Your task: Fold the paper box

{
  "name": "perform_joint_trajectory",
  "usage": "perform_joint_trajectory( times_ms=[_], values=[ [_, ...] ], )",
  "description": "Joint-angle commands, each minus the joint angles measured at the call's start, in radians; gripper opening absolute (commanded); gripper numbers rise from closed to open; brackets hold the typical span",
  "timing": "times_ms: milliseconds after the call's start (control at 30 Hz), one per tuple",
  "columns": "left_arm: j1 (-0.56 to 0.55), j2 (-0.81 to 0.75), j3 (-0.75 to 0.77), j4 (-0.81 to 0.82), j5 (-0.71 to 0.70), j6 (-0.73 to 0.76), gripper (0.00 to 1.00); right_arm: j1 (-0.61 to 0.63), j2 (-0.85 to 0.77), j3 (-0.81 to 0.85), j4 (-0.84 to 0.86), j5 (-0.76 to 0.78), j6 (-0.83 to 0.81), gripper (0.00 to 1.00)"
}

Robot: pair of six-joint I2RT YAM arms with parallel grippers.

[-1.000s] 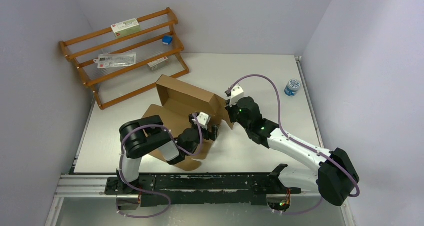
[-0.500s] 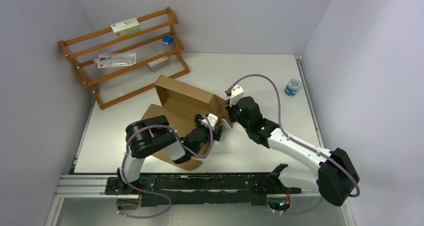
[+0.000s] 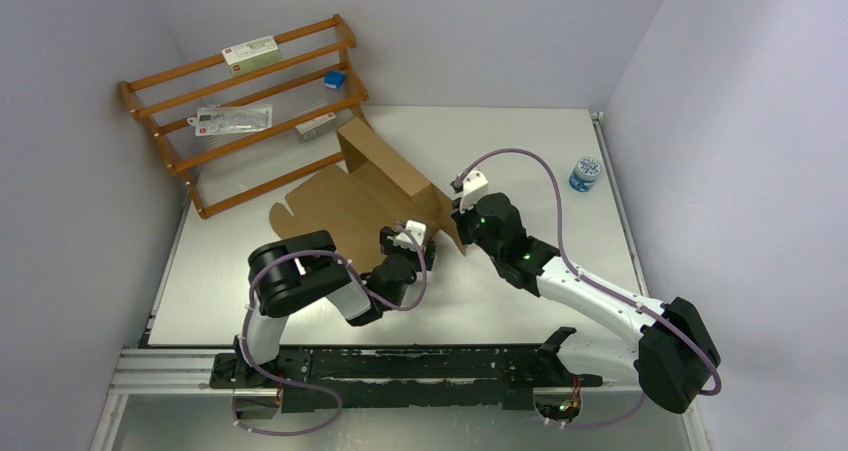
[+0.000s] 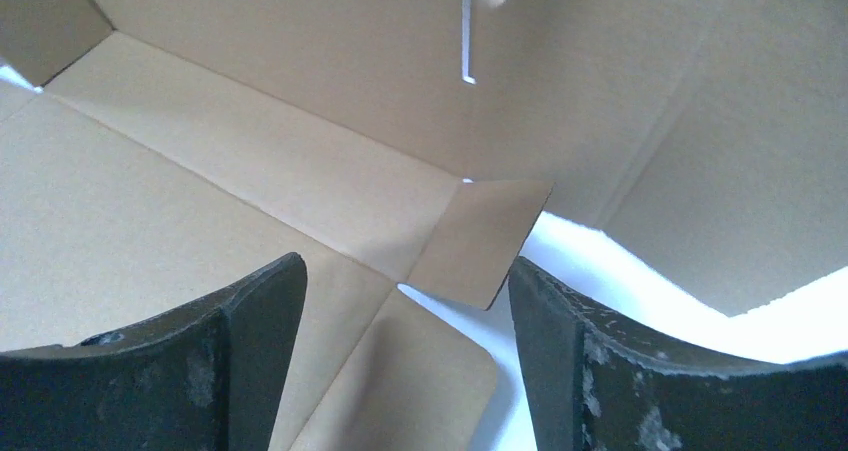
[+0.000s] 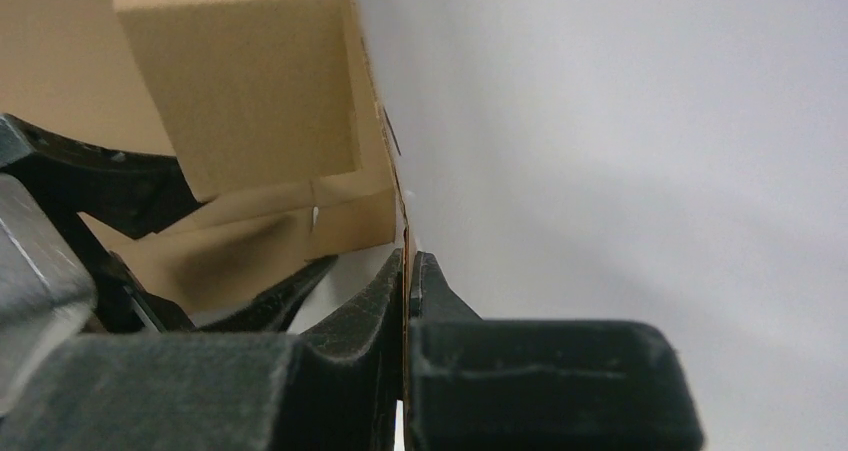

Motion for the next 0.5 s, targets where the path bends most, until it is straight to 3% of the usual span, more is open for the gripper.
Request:
perform_joint_trajectory(
  times_ms=[0,467],
  values=[
    [0.027,-0.06,-0.045,0.042,-0.072,-0.027,0.78,-0.007,-0.03,-0.018,0.004,0.009,-0.016,0.0],
    [0.126,-0.085,-0.038,-0.01,0.099,-0.1,0.79,-0.006,-0.021,0.003,-0.01,-0.039,-0.019,0.0]
  ],
)
